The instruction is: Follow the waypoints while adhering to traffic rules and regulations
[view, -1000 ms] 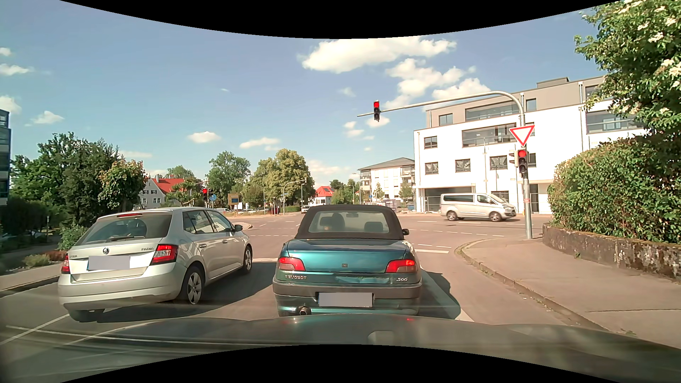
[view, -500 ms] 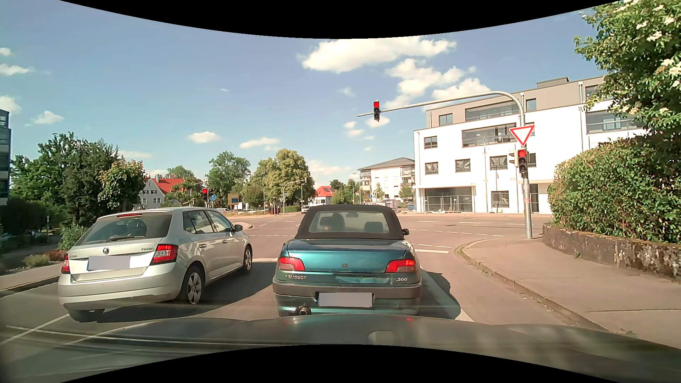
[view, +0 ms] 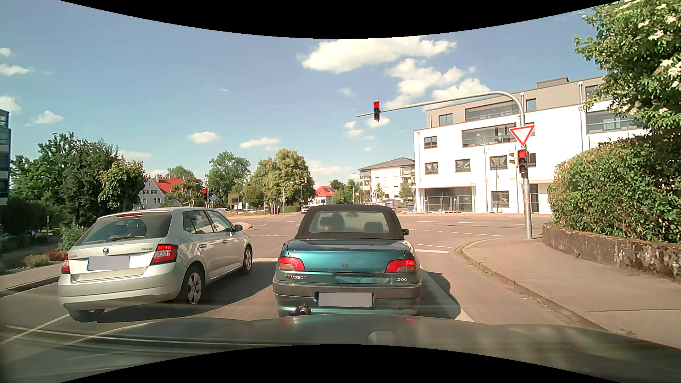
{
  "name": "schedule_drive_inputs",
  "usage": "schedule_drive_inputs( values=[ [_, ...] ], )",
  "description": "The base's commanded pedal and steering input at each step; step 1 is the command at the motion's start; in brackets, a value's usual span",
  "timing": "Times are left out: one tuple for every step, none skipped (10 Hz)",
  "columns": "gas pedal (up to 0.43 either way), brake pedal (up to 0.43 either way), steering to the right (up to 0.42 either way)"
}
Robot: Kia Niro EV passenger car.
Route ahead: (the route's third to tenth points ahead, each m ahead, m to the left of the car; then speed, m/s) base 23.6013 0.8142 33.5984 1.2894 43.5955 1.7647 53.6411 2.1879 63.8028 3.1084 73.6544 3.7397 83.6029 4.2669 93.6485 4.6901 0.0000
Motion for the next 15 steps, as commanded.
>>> schedule_drive_inputs(
  values=[
    [0.0,0.634,0.003],
    [0.0,0.634,0.004],
    [0.0,0.634,0.004],
    [0.0,0.634,0.004],
    [0.0,0.634,0.003],
    [0.0,0.634,0.003],
    [0.0,0.634,0.004],
    [0.0,0.634,0.004],
    [0.0,0.634,0.003],
    [0.0,0.634,0.004],
    [0.0,0.634,0.004],
    [0.0,0.634,0.003],
    [0.0,0.634,0.003],
    [0.0,0.634,0.003],
    [0.0,0.634,0.003]
  ],
)
